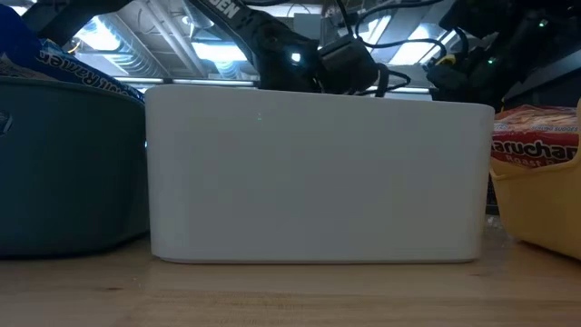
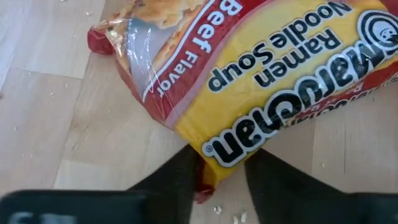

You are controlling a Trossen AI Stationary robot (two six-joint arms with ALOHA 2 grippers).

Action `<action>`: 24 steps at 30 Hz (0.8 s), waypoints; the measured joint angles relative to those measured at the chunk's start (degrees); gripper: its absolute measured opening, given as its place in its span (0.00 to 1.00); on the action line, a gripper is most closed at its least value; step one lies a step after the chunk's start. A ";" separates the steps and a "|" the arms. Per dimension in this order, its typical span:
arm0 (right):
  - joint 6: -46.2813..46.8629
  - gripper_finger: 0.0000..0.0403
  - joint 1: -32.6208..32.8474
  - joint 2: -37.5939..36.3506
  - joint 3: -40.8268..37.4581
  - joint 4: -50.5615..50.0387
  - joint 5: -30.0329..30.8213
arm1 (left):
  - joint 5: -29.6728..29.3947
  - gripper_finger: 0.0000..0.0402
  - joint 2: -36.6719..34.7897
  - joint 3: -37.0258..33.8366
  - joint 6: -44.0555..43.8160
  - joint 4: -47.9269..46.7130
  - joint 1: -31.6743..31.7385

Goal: Sort Maruchan noodles
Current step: Put the red noodle pack into the yellow bin

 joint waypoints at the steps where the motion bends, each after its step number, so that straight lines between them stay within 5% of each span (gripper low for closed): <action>1: 0.00 0.73 0.00 0.00 0.00 -0.02 0.00 | 0.00 0.28 0.00 0.00 -0.49 0.01 0.00; 7: 0.00 0.73 0.00 0.00 0.00 -0.49 0.01 | 0.26 0.03 0.00 0.44 -1.09 -0.53 -0.09; 24: 1.28 0.73 -0.80 -2.87 -0.04 -6.84 8.76 | -8.24 0.00 -1.55 15.04 -1.13 -20.41 -1.84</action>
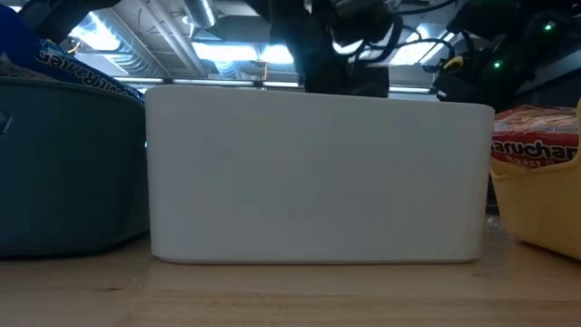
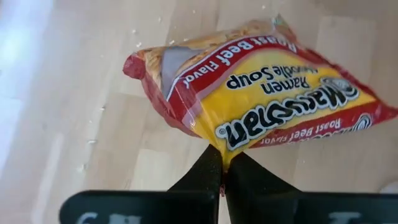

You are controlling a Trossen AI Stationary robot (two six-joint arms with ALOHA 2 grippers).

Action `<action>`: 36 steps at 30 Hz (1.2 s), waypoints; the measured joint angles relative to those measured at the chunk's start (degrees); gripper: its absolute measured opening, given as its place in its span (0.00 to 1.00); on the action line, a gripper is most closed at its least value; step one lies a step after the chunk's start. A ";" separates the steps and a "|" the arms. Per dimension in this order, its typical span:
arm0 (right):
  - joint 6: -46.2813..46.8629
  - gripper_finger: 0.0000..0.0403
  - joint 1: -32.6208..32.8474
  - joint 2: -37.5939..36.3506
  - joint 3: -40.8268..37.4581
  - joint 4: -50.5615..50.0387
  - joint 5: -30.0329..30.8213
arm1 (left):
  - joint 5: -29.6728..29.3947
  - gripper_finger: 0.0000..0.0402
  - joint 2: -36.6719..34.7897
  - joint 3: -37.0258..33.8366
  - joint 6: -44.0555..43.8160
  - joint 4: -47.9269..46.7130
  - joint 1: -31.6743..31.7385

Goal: Sort Maruchan noodles
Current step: Put the red noodle pack into the yellow bin

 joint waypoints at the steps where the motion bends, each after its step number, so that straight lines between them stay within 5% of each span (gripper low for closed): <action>1: 0.19 0.73 -0.60 -0.62 0.00 -0.83 0.38 | -0.69 0.00 0.00 0.94 -0.16 -1.26 -0.28; 20: -16.33 0.73 -21.83 -18.45 0.04 -1.96 -6.79 | -10.03 0.00 -0.04 18.82 -6.19 -5.71 -4.47; 36: -24.00 0.73 -28.91 -18.98 0.04 -1.76 -9.29 | -2.35 0.00 0.00 22.40 -9.08 3.14 -9.37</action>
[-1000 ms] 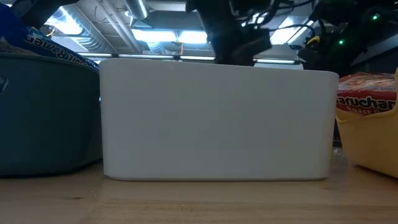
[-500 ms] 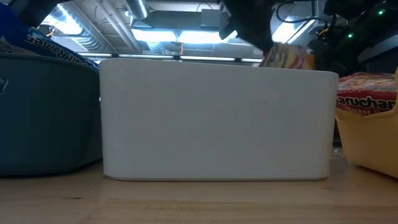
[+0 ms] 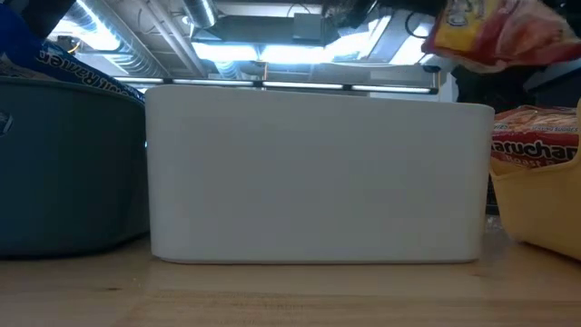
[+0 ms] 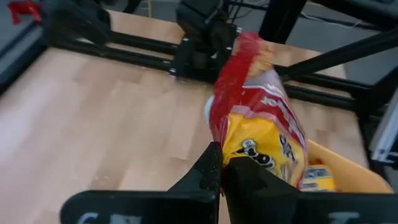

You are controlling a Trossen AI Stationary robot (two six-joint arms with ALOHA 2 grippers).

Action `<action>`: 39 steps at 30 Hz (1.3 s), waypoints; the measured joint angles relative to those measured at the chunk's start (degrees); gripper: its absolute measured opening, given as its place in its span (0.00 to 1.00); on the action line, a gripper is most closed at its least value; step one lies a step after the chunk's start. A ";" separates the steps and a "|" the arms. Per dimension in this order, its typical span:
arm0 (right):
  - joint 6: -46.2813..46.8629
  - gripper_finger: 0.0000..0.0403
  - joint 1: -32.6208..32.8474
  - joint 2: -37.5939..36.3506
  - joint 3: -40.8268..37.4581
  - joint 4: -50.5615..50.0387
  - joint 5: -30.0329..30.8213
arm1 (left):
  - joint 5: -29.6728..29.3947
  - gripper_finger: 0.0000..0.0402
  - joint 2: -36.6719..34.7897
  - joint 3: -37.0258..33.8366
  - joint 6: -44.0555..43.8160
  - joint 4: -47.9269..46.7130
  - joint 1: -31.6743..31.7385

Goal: Sort Maruchan noodles
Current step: Put the red noodle pack into the yellow bin

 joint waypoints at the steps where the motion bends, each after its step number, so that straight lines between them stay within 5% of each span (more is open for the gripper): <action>1: -0.18 0.73 -0.09 0.02 0.00 0.00 0.01 | 0.04 0.00 0.09 0.00 -0.88 0.12 -0.41; 11: -1.67 0.73 -0.40 0.04 0.00 -0.07 -0.01 | -0.12 0.00 3.40 -0.02 -8.59 12.52 -5.04; 22: -1.69 0.73 -0.34 0.04 0.00 -0.33 -1.00 | 0.89 0.00 7.47 -0.06 -17.99 13.17 -8.23; 39: -1.78 0.73 -0.29 0.15 0.00 -0.31 -0.97 | 14.73 0.00 12.57 -0.08 -25.41 14.55 -5.46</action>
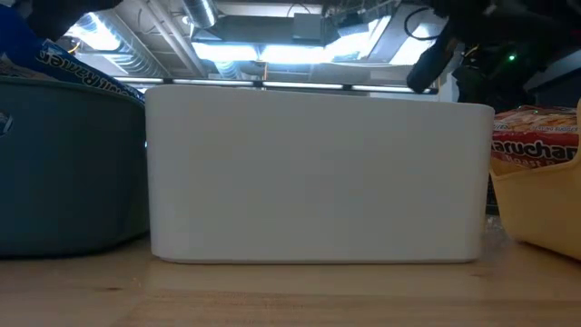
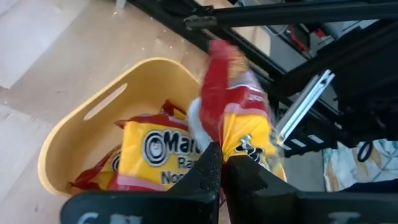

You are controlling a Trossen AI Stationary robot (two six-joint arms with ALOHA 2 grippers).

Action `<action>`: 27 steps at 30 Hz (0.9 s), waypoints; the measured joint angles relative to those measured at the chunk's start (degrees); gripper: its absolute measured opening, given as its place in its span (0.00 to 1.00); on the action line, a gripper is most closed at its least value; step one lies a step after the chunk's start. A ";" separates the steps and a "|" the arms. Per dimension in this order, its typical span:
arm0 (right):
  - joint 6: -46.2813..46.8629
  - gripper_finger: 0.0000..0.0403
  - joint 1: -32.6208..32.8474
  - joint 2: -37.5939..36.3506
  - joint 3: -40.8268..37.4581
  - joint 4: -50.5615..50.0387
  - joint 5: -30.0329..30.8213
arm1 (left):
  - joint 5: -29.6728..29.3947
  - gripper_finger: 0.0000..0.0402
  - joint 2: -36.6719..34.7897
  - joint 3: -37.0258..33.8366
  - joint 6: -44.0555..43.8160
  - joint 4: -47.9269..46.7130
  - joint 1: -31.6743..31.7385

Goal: Sort Maruchan noodles
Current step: Put the red noodle pack into the yellow bin, then return to Home Position

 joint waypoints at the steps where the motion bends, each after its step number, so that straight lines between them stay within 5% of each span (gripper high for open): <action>1: -0.18 0.73 0.00 0.00 0.00 0.00 0.02 | 0.10 0.00 0.04 -0.01 0.00 -0.13 0.21; 12: -1.00 0.73 0.00 0.00 0.00 -0.02 1.03 | 0.56 0.06 -0.12 -0.01 0.07 -3.08 1.69; 27: -1.00 0.73 0.00 0.00 0.00 -0.01 1.03 | 12.77 0.27 -1.22 0.01 -0.45 -11.49 5.02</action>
